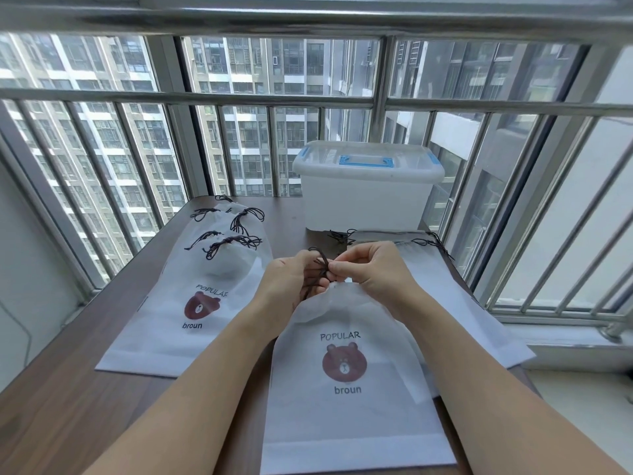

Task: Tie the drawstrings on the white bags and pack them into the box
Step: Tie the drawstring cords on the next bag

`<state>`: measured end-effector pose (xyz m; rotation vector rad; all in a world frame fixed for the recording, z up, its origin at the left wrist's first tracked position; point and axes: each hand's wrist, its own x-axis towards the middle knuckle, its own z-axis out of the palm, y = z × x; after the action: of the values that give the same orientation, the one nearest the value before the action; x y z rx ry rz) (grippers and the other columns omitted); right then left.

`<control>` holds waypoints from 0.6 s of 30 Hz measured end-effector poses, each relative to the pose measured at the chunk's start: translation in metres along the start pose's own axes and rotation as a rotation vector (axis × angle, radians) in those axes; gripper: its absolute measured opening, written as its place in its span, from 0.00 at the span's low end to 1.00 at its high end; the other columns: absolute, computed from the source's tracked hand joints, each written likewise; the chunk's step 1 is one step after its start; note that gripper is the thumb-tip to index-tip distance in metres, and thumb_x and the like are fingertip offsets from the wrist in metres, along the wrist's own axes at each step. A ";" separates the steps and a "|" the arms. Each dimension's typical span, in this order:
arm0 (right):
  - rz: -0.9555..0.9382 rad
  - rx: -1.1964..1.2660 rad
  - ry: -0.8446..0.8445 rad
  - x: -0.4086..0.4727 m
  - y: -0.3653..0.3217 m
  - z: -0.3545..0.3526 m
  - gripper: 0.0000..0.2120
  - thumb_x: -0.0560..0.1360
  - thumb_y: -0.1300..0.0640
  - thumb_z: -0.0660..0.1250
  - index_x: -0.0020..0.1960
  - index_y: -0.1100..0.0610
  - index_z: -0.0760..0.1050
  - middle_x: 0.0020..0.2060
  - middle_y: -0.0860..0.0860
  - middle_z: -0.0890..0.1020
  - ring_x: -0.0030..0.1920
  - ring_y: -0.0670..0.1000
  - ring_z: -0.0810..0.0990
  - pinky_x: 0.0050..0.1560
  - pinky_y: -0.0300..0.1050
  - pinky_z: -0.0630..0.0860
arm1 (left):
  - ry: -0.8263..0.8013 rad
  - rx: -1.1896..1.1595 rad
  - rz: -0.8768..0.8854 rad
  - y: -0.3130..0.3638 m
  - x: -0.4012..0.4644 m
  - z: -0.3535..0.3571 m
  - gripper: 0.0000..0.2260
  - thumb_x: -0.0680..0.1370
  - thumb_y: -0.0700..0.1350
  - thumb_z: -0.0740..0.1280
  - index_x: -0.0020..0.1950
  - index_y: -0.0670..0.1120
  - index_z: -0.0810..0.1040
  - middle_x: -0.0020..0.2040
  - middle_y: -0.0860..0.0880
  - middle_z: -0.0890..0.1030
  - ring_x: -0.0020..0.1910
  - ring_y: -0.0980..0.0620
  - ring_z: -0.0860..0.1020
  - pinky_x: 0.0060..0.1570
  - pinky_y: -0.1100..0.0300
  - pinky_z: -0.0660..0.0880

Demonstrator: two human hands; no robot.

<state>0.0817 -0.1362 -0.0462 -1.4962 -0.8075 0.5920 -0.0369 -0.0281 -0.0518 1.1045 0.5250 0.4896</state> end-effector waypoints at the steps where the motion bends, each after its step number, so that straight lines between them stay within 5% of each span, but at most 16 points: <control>1: -0.002 -0.003 0.006 0.001 0.001 0.001 0.05 0.71 0.66 0.77 0.43 0.68 0.83 0.33 0.56 0.85 0.34 0.47 0.82 0.37 0.36 0.76 | -0.010 0.046 0.023 -0.002 0.000 -0.002 0.10 0.77 0.40 0.68 0.42 0.34 0.83 0.36 0.41 0.81 0.30 0.52 0.75 0.32 0.66 0.75; 6: -0.023 -0.018 -0.046 0.004 0.006 0.002 0.02 0.73 0.66 0.74 0.44 0.66 0.83 0.34 0.55 0.84 0.35 0.46 0.81 0.40 0.35 0.76 | 0.068 0.225 0.197 -0.010 0.001 -0.004 0.07 0.77 0.41 0.72 0.40 0.40 0.84 0.34 0.46 0.84 0.28 0.58 0.76 0.33 0.70 0.74; 13: 0.041 0.082 -0.319 0.006 0.002 -0.017 0.12 0.79 0.69 0.65 0.60 0.64 0.82 0.48 0.59 0.86 0.44 0.47 0.81 0.42 0.34 0.73 | 0.117 0.198 0.226 -0.010 0.005 -0.007 0.07 0.78 0.38 0.70 0.41 0.43 0.83 0.30 0.50 0.80 0.28 0.59 0.74 0.34 0.71 0.74; 18: 0.059 0.068 -0.282 0.004 0.000 -0.017 0.11 0.77 0.68 0.70 0.59 0.67 0.79 0.46 0.62 0.86 0.40 0.51 0.84 0.45 0.39 0.80 | 0.106 0.229 0.281 -0.011 0.006 -0.010 0.05 0.78 0.34 0.69 0.52 0.41 0.81 0.36 0.46 0.81 0.30 0.58 0.78 0.36 0.69 0.76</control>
<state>0.0974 -0.1444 -0.0445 -1.3961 -0.9512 0.8802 -0.0368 -0.0217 -0.0664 1.3866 0.5299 0.7500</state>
